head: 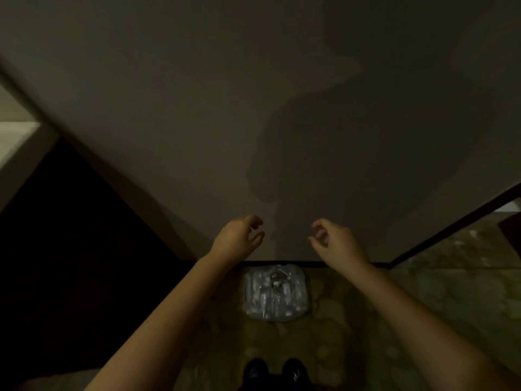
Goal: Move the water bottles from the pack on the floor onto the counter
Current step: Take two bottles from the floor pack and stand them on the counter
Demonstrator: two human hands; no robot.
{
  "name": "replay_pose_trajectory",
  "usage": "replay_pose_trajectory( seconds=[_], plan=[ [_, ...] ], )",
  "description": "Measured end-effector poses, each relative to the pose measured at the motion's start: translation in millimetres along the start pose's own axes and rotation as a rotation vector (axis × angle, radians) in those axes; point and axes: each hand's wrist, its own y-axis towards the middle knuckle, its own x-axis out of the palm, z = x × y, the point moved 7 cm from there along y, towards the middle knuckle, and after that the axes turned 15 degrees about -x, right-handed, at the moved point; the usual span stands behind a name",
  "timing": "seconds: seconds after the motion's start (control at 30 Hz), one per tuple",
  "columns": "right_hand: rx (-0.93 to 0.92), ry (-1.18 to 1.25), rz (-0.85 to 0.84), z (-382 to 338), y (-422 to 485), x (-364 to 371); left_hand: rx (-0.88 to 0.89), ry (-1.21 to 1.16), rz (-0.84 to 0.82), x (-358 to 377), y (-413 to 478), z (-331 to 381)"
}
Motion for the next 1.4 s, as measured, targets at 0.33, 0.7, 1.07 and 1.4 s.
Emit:
replay_pose_trajectory(
  seconds=[0.33,0.7,1.07,1.4],
  plan=[
    [0.129,0.073,-0.174,65.5,-11.6,132.9,-0.138,-0.067,-0.127,115.8,14.7,-75.4],
    [0.275,0.144,-0.281,179.7,-15.3,300.7,-0.321,-0.118,-0.205,284.0,56.7,-166.0],
    [0.323,0.184,-0.25,307.3,-4.0,490.9,-0.428,-0.232,-0.254,507.6,94.4,-251.3],
    [0.353,0.194,-0.195,396.9,20.2,624.0,-0.48,-0.259,-0.241,637.2,157.4,-320.5]
  ],
)
